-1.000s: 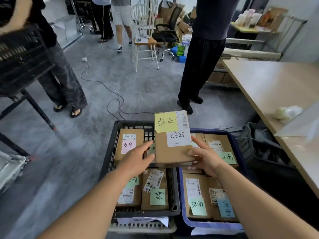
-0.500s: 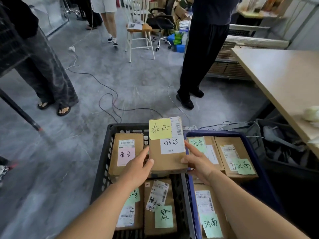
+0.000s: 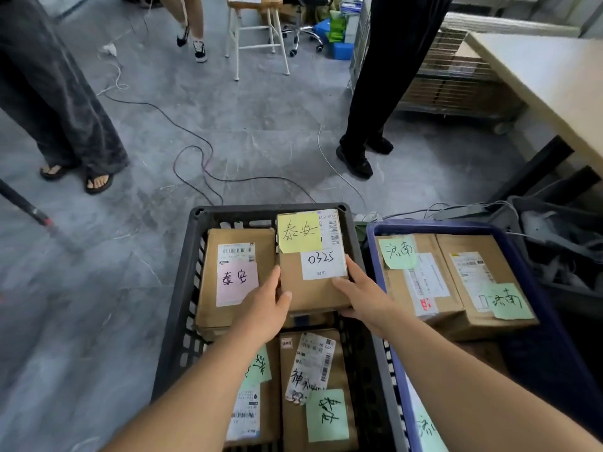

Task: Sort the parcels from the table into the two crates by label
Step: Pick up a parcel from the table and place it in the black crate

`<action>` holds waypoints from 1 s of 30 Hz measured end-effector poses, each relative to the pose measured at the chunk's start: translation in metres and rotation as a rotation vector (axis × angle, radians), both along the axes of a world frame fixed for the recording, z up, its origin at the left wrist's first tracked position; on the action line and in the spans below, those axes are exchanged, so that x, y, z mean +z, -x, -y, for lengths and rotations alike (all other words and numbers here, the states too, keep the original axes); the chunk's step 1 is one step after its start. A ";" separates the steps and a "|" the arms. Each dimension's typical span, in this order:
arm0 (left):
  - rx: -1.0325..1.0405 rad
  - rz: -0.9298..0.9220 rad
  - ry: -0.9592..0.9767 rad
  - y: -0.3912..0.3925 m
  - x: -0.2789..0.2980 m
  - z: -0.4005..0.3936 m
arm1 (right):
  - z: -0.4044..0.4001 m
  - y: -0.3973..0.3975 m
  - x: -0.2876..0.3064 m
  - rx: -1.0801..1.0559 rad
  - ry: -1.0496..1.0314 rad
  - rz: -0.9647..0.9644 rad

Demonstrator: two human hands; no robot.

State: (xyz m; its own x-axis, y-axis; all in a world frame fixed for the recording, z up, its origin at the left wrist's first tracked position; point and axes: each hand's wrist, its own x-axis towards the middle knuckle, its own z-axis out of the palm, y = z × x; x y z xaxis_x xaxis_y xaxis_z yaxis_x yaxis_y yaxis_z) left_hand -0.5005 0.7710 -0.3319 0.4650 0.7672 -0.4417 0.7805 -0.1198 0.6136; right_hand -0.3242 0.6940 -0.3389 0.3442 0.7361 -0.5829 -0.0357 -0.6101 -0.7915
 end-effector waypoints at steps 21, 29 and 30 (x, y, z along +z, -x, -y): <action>-0.374 -0.285 -0.349 -0.014 -0.040 -0.030 | -0.045 0.012 -0.069 0.072 0.263 0.274; -0.370 -0.269 -0.334 -0.011 0.001 -0.020 | -0.035 0.015 0.000 0.326 0.310 0.653; -0.373 -0.275 -0.331 -0.011 0.007 -0.019 | -0.032 0.016 0.009 0.353 0.306 0.701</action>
